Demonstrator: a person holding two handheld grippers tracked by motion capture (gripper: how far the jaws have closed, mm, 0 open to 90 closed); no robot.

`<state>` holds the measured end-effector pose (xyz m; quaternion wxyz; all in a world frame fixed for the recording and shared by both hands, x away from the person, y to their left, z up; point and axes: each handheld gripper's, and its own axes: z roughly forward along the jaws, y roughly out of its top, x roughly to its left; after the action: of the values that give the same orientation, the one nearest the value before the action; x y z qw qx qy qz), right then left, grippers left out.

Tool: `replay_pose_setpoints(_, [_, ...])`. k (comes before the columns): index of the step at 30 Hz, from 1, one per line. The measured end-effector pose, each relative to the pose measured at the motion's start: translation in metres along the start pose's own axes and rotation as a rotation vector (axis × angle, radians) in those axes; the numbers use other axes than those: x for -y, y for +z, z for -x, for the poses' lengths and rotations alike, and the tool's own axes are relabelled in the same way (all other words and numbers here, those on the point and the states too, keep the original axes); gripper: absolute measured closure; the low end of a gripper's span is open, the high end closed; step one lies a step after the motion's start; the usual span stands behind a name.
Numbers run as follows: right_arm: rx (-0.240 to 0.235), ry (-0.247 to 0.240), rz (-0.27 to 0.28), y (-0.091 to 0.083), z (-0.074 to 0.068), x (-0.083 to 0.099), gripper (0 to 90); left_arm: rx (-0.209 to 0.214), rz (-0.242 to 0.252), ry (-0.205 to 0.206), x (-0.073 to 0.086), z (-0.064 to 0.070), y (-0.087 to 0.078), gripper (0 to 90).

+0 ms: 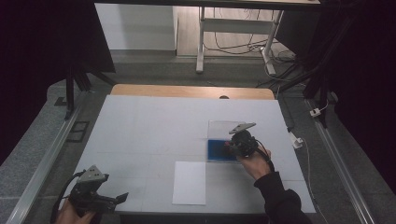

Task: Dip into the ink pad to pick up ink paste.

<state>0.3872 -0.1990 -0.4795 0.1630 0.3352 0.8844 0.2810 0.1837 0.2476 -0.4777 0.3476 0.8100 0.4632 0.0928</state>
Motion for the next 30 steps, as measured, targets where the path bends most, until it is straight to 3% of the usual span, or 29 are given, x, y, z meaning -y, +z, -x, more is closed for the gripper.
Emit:
replay_pose_setpoints(5, [0.047, -0.056, -0.022, 0.001, -0.01, -0.003, 79.8, -0.001, -0.003, 0.002, 0.0, 0.0, 0.0, 1.3])
replay_pose_setpoints(7, [0.048, -0.055, -0.024, 0.001, -0.011, -0.003, 79.8, -0.001, -0.003, 0.002, 0.0, 0.0, 0.001, 1.3])
replay_pose_setpoints(16, [-0.072, 0.125, 0.025, 0.0, 0.014, 0.006, 79.9, 0.001, -0.002, 0.0, 0.0, 0.0, 0.001, 1.3])
replay_pose_setpoints(18, [-0.087, 0.142, 0.03, 0.001, 0.017, 0.007, 79.9, 0.001, -0.002, -0.001, 0.0, 0.0, 0.0, 1.3])
replay_pose_setpoints(22, [-0.066, 0.12, 0.028, 0.001, 0.013, 0.006, 79.9, 0.002, -0.002, -0.001, 0.0, 0.0, 0.0, 1.3])
replay_pose_setpoints(27, [0.002, 0.022, 0.015, 0.001, 0.0, 0.003, 79.8, 0.001, -0.003, 0.0, -0.001, 0.0, 0.001, 1.3])
replay_pose_setpoints(30, [-0.007, 0.038, 0.023, 0.0, 0.002, 0.003, 79.6, 0.002, -0.001, -0.001, 0.0, 0.0, 0.0, 1.3])
